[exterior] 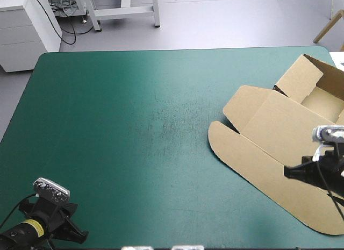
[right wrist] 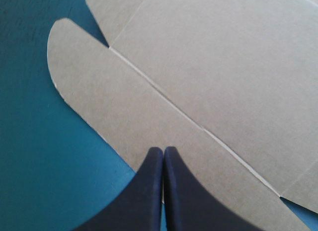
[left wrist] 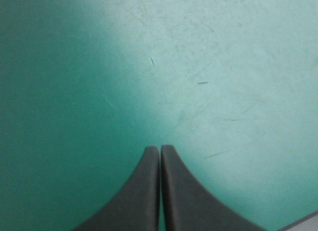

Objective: Fold the box

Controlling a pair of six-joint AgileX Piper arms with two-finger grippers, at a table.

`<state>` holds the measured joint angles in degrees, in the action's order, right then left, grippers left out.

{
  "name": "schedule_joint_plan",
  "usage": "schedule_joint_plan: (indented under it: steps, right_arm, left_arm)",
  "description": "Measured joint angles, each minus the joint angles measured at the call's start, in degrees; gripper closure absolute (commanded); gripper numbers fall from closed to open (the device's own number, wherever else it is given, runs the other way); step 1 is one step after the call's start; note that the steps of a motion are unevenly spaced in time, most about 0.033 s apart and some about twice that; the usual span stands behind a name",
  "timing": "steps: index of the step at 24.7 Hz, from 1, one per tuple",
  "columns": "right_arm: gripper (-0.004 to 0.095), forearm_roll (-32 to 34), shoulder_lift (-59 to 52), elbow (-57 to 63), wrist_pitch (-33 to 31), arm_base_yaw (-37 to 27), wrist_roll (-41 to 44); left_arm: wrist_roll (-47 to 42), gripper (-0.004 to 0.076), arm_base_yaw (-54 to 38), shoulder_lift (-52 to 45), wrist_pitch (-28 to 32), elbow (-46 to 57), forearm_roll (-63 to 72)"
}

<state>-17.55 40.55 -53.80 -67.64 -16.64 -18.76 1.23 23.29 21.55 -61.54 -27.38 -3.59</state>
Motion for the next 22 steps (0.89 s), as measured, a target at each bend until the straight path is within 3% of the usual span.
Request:
schedule_joint_plan:
  steps: [4,12,22]
  right_arm:
    - [0.0926,3.13,-6.86,8.01,1.22,6.99,-1.35]
    - [0.0926,4.03,-13.89,17.66,4.65,7.24,-1.56]
    - [0.0926,4.40,-16.73,18.70,7.21,7.24,-1.68]
  left_arm:
    - [0.00,0.0734,0.00,0.00,0.00,0.00,0.00]
    - [0.00,0.0734,0.00,0.00,-0.01,0.00,0.00]
    - [0.00,0.0734,0.00,0.00,-0.01,0.00,0.00]
